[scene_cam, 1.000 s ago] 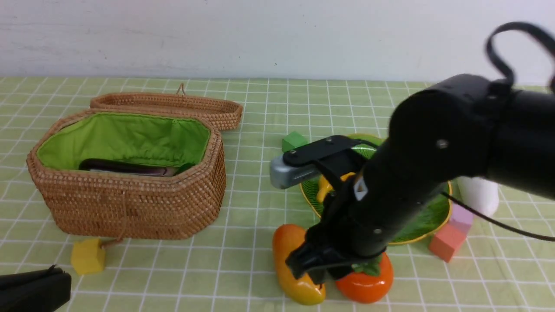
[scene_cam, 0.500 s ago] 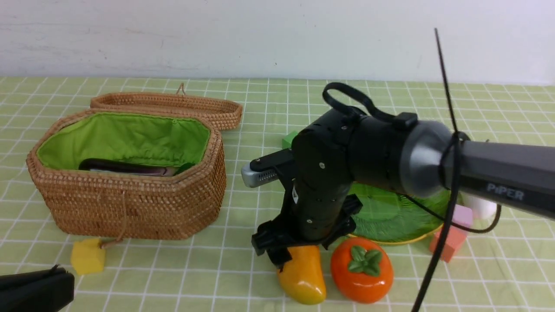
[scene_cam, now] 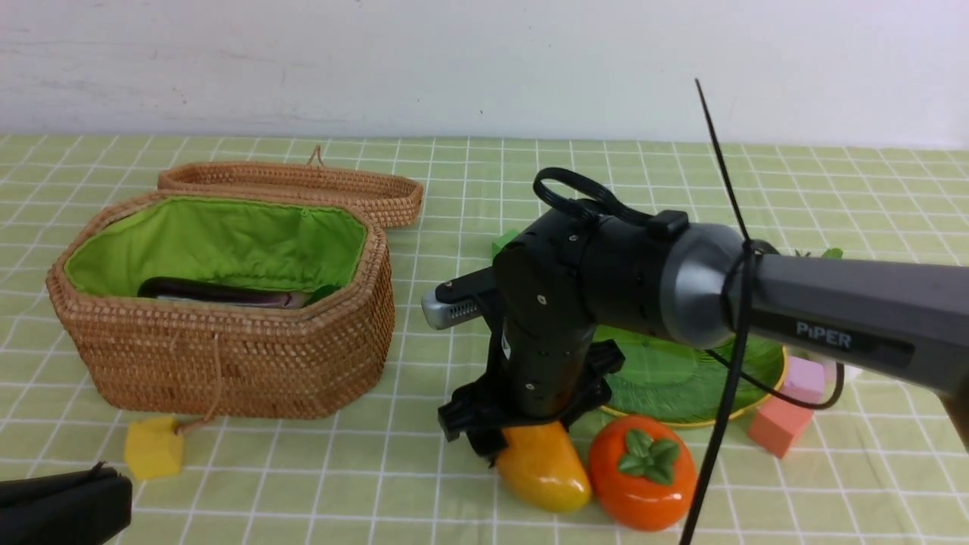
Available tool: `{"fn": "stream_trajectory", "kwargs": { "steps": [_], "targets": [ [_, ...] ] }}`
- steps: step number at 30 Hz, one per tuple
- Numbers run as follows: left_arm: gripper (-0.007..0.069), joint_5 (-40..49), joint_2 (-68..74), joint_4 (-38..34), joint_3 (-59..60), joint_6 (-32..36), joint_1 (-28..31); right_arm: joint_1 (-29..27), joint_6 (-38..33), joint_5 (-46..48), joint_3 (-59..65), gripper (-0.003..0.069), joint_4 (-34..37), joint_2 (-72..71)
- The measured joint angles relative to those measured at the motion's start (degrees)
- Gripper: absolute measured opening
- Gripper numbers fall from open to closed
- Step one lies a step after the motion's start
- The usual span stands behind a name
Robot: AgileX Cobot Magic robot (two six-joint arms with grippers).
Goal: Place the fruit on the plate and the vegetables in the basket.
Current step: Use the right arm to grab a mango and put it into the right plate
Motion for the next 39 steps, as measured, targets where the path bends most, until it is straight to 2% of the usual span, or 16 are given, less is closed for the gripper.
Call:
{"fn": "stream_trajectory", "kwargs": {
  "steps": [15, 22, 27, 31, 34, 39],
  "targets": [
    [-0.0013, -0.1, -0.4, -0.4, 0.0, 0.0, 0.0, -0.1, -5.2, 0.5, -0.6, 0.0597, 1.6, 0.0],
    [-0.0013, -0.1, -0.4, -0.4, 0.0, 0.1, 0.0, 0.3, -5.7, 4.5, -4.0, 0.0594, 6.8, -0.3],
    [-0.0013, -0.1, -0.4, -0.4, 0.0, 0.2, 0.0, -0.4, -7.4, 7.6, -7.8, 0.0594, 5.7, -3.5],
    [-0.0013, 0.0, -0.4, -0.4, 0.0, 2.5, 0.0, -3.9, -7.5, 10.9, -8.5, 0.0594, 2.5, -6.9],
    [-0.0013, 1.3, -0.4, -2.2, 0.0, 8.5, 0.0, -11.3, -7.5, 13.0, -8.5, 0.0594, -1.0, -9.2],
    [-0.0013, -0.5, -0.4, -9.8, 0.0, 16.4, 0.0, -20.2, -7.5, 7.7, -8.0, 0.0594, -0.8, -7.6]
  ]
}}
